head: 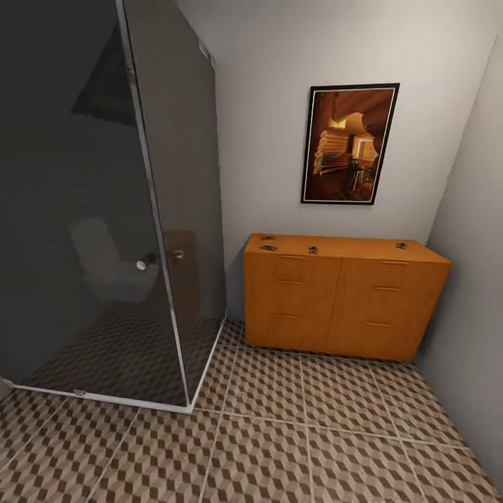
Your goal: Take the four mousetraps from the cabinet in the bathroom and place them on the bathroom floor. Make sure all four end up on the same floor surface, and ensure that at least two of them are either under or directly next to the same bathroom sink.
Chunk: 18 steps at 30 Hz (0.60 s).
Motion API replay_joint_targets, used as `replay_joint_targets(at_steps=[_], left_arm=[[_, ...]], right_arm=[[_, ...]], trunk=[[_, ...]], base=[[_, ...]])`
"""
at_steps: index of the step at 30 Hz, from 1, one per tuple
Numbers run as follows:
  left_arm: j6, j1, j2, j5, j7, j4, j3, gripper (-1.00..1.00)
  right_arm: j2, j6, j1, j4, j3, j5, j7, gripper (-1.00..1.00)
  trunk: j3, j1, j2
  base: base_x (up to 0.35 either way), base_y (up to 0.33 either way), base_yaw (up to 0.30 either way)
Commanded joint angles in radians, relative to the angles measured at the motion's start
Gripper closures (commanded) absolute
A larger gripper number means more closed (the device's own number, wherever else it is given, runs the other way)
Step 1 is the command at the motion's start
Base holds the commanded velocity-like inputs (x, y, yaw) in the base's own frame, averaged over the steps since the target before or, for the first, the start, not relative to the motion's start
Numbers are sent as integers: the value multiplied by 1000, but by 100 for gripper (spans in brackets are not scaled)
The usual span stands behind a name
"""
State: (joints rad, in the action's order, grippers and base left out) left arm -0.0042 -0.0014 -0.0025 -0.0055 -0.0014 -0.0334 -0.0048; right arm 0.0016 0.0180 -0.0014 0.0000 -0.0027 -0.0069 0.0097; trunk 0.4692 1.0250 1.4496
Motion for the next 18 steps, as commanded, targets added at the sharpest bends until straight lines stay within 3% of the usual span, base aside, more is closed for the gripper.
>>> replay_joint_targets(at_steps=[1, 18], left_arm=[[0, 0, 0, -1, 0, 0, -1, -100], [0, 0, 0, -2, 1, 0, -3, -100]], right_arm=[[0, 2, 0, 0, 0, -1, 1, -100], [0, 2, 0, 0, 0, -1, 1, -100]], trunk=[[1, 0, 0], [1, 0, 0]], base=[[0, 0, -298], [0, 0, -298]])
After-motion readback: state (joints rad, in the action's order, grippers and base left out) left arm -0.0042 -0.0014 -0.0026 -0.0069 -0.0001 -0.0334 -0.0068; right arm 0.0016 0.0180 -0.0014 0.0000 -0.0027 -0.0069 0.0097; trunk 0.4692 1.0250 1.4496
